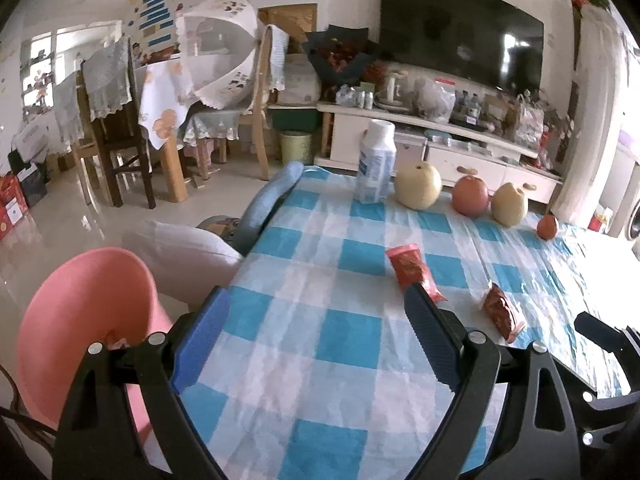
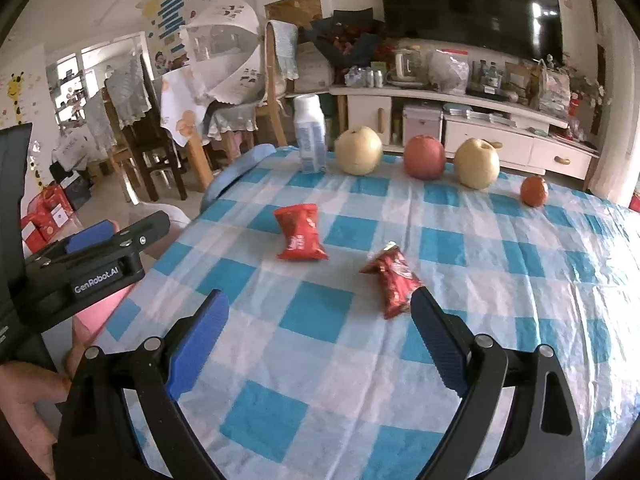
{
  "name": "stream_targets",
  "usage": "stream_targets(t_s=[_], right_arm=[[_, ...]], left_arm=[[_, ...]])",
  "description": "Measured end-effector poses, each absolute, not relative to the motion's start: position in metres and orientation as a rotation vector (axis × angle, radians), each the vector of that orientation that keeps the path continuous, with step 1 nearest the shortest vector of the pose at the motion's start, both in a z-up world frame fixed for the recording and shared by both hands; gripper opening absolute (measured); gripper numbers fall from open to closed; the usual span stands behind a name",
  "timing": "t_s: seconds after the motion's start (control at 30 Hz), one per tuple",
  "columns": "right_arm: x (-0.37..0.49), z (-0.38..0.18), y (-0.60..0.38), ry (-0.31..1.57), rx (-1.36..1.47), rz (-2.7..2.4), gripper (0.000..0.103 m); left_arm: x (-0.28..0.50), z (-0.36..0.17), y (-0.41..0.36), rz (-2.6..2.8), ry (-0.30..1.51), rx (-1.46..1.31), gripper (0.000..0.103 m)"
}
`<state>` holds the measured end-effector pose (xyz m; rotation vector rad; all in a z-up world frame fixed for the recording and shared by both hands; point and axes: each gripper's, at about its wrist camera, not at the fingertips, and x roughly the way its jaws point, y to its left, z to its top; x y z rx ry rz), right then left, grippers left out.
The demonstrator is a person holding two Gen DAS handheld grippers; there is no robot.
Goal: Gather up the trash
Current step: 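Move both tools back over the table toward the two red snack bags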
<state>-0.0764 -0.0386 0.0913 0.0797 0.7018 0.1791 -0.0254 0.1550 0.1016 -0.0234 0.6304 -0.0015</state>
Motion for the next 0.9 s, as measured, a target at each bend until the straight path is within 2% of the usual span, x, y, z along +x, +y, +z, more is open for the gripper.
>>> stream_targets(t_s=[0.57, 0.9], right_arm=[[-0.054, 0.070, -0.118, 0.796, 0.187, 0.114, 0.091], [-0.027, 0.052, -0.133, 0.885, 0.179, 0.207, 0.091]], left_arm=[[-0.008, 0.082, 0.083, -0.112, 0.676, 0.072, 0.089], [0.038, 0.051, 0.056, -0.173, 0.798, 0.008, 0.089]])
